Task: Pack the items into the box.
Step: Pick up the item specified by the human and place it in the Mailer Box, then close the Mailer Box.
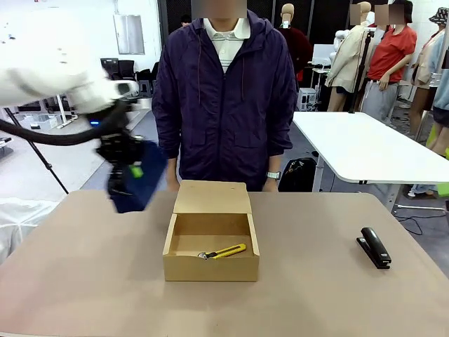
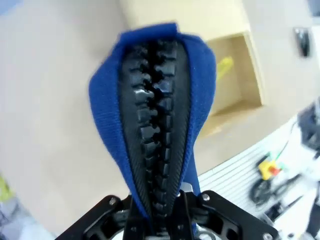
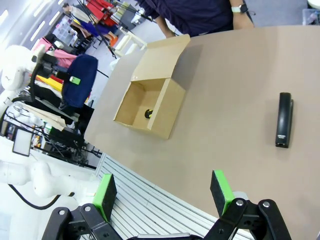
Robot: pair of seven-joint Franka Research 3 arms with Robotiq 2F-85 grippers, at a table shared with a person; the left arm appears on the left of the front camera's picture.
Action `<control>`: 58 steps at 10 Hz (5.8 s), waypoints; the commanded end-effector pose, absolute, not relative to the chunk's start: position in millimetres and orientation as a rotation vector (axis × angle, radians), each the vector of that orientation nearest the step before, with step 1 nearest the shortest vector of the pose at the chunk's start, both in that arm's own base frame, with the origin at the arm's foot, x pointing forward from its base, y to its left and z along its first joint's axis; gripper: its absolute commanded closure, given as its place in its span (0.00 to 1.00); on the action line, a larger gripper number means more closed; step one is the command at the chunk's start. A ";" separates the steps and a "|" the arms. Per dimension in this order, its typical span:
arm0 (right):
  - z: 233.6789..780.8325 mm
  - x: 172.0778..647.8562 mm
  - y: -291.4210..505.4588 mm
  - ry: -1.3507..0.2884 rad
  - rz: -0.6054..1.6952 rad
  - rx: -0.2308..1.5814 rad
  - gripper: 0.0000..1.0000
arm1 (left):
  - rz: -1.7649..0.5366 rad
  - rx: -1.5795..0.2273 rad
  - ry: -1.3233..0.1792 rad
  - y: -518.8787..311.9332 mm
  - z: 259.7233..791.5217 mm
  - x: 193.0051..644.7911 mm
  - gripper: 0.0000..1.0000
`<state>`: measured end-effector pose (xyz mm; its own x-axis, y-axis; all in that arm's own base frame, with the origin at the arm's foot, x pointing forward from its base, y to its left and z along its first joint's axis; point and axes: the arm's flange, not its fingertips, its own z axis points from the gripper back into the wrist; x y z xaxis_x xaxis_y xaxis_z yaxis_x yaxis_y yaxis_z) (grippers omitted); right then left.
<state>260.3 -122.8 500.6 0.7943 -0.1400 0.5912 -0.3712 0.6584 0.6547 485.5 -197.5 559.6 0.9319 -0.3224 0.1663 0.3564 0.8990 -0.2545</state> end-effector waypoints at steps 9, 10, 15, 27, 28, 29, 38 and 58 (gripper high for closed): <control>501.7 260.2 -121.2 -0.669 0.133 0.873 0.00 | -1.958 -0.033 -0.060 -330.9 500.8 486.5 1.00; 501.7 260.2 -121.2 -0.669 0.133 0.873 0.00 | -1.928 -0.025 -0.061 -332.1 491.0 485.5 1.00; 501.7 260.2 -121.2 -0.669 0.133 0.873 0.00 | -1.713 0.053 -0.057 -370.1 414.3 472.4 1.00; 501.7 260.2 -121.2 -0.669 0.133 0.873 0.00 | -1.593 0.037 -0.040 -383.4 389.0 471.1 0.00; 501.7 260.2 -121.2 -0.669 0.133 0.873 0.00 | -1.538 0.008 -0.095 -378.4 403.1 475.6 0.00; 501.7 260.2 -121.2 -0.669 0.133 0.873 0.00 | -1.460 -0.048 -0.162 -369.3 423.0 481.5 0.00; 501.7 260.2 -121.2 -0.669 0.133 0.873 0.00 | -0.111 -1.002 -0.513 19.0 556.8 416.4 0.00; 501.7 260.2 -121.2 -0.669 0.133 0.873 0.00 | 0.113 -1.146 -0.503 109.5 491.9 360.8 0.00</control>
<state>260.0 -123.1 500.5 0.7945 -0.1410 0.5906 -0.3699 0.6589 0.6549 364.4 106.6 491.5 0.8764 0.3527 0.3280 0.1657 0.4188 -0.8929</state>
